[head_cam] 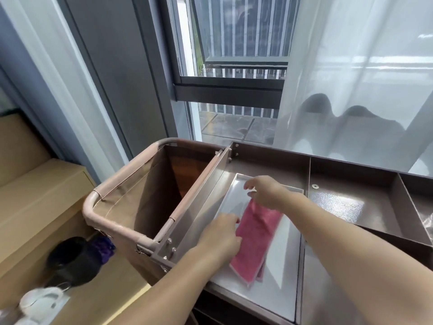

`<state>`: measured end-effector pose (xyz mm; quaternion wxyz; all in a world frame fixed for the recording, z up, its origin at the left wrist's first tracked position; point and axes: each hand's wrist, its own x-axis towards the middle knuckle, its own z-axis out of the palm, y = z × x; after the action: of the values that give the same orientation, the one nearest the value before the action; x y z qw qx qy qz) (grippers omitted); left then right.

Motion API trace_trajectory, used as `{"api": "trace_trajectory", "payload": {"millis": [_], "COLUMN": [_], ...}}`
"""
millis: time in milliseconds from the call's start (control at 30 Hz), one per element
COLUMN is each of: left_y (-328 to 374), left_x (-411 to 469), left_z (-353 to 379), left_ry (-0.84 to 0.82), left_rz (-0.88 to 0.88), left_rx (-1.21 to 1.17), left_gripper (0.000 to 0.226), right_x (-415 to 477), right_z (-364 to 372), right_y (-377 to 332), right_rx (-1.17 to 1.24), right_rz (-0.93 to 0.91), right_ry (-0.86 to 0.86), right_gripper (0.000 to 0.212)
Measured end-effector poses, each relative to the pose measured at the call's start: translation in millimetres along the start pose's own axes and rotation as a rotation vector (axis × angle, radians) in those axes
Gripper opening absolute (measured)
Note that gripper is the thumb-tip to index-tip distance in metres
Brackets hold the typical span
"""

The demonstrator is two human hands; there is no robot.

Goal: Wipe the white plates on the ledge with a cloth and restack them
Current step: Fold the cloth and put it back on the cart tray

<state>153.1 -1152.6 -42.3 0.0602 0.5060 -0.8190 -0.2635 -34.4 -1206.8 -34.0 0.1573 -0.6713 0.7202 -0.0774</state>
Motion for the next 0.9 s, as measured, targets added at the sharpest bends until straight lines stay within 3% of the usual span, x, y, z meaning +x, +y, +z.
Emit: {"api": "trace_trajectory", "payload": {"millis": [200, 367, 633, 900], "left_y": [-23.4, -80.2, -226.4, -381.6], "left_x": [-12.3, -47.7, -127.1, -227.9], "left_z": [-50.3, -96.7, -165.5, -226.9], "left_ry": [0.216, 0.375, 0.597, 0.715], "left_rz": [-0.007, -0.095, -0.322, -0.499], "left_rx": [-0.036, -0.049, -0.096, -0.097], "left_gripper": [0.036, 0.03, 0.023, 0.023], "right_x": [2.5, 5.9, 12.1, 11.9], "right_z": [-18.0, -11.2, 28.4, 98.0], "right_y": [-65.4, -142.5, -306.0, -484.8], "right_rx": [0.11, 0.126, 0.123, 0.122], "right_rz": [-0.225, -0.37, -0.518, -0.641], "right_ry": [0.168, 0.161, 0.096, 0.019], "right_gripper": [0.024, 0.025, 0.026, 0.027]}}
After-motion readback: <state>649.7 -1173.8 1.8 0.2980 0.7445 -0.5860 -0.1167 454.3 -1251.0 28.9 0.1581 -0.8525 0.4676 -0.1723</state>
